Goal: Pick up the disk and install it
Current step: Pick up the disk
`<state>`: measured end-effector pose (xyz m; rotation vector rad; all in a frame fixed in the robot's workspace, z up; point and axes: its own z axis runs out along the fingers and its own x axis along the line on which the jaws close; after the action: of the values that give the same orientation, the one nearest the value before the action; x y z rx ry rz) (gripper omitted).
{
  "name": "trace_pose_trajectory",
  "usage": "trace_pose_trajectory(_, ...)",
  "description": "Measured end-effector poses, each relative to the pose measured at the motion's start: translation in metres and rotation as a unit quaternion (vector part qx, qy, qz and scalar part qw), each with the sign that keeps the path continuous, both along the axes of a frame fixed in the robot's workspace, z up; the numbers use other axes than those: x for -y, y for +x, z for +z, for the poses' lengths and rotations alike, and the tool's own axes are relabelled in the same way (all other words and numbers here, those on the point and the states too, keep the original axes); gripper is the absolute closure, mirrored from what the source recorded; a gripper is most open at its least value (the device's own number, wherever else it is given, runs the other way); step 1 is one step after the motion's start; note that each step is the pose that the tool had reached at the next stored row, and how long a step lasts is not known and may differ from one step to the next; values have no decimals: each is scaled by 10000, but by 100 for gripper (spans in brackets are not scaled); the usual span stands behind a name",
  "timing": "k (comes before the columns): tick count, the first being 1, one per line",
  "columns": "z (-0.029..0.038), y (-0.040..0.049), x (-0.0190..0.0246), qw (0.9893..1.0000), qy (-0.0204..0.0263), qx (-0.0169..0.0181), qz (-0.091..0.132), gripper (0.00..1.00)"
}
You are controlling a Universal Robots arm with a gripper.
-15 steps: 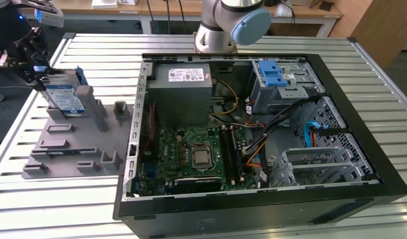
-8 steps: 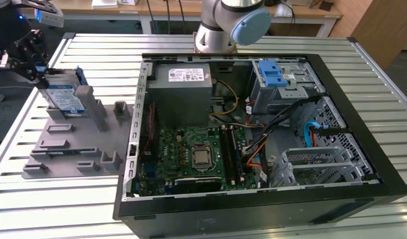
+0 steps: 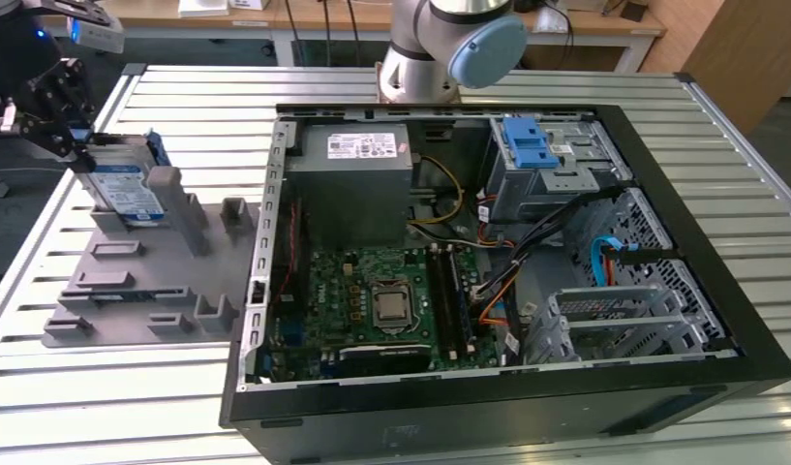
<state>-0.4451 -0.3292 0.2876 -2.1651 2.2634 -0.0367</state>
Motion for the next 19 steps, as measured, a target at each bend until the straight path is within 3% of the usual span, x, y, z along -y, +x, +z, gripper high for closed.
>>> trace_pose_trajectory(12,0,0,1,9999,0,0,109,64)
trace_pose_trajectory(15,0,0,1,9999,0,0,109,62)
trace_pose_trajectory(16,0,0,1,9999,0,0,109,56)
trace_pose_trajectory(19,0,0,1,9999,0,0,109,56)
